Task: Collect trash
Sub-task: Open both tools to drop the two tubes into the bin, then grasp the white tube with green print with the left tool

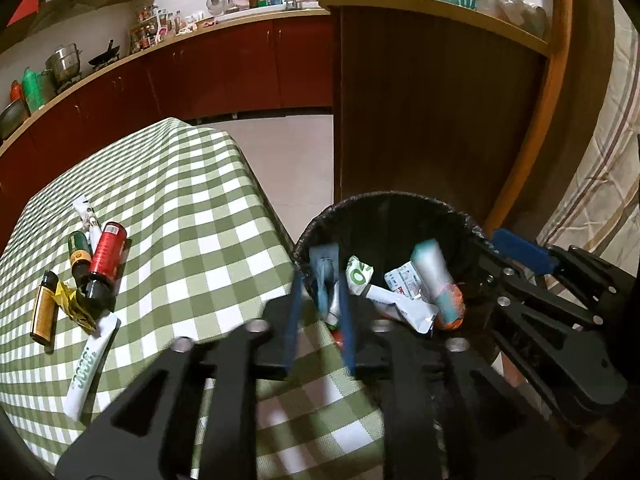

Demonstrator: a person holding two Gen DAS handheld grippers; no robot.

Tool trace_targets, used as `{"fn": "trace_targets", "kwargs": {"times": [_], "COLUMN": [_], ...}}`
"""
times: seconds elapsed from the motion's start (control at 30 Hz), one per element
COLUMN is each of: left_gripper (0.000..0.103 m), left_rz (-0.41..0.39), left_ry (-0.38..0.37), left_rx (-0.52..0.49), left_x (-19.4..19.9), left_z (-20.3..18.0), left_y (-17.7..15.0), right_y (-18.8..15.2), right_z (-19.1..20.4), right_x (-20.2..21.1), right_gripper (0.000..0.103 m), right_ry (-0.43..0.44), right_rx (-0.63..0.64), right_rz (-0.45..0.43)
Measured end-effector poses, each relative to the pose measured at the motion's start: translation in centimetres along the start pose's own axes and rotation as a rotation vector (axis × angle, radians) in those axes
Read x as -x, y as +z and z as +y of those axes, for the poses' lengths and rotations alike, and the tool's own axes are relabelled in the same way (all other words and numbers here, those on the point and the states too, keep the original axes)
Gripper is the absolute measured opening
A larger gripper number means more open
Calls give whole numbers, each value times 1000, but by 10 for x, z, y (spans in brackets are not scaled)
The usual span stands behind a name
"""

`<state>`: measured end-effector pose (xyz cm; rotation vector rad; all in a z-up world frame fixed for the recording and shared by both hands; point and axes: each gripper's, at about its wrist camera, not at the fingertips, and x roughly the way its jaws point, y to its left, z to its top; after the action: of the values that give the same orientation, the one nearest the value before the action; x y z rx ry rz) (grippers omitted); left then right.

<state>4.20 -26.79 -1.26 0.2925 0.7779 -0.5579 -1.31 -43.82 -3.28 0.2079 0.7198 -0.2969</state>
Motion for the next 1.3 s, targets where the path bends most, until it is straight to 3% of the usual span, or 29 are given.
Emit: {"fn": "trace_targets", "kwargs": {"times": [0.07,0.33,1.0,1.3], "left_gripper": [36,42,56,60], "left_rz": [1,-16,14,76], "left_ry": [0,30,220,187], "left_rx": [13,38,188,211], "left_x": [1,15,58,44], "left_z": [3,22,140,160], "left_y": [0,-5,-52,-62], "right_y": [0,0,3,4], "right_z": [0,12,91,111], "right_x": [1,9,18,16], "right_gripper": [33,34,37,38], "right_ry": [-6,15,138,165], "right_rx": [3,19,125,146], "right_rz": [-2,-17,-3,10]}}
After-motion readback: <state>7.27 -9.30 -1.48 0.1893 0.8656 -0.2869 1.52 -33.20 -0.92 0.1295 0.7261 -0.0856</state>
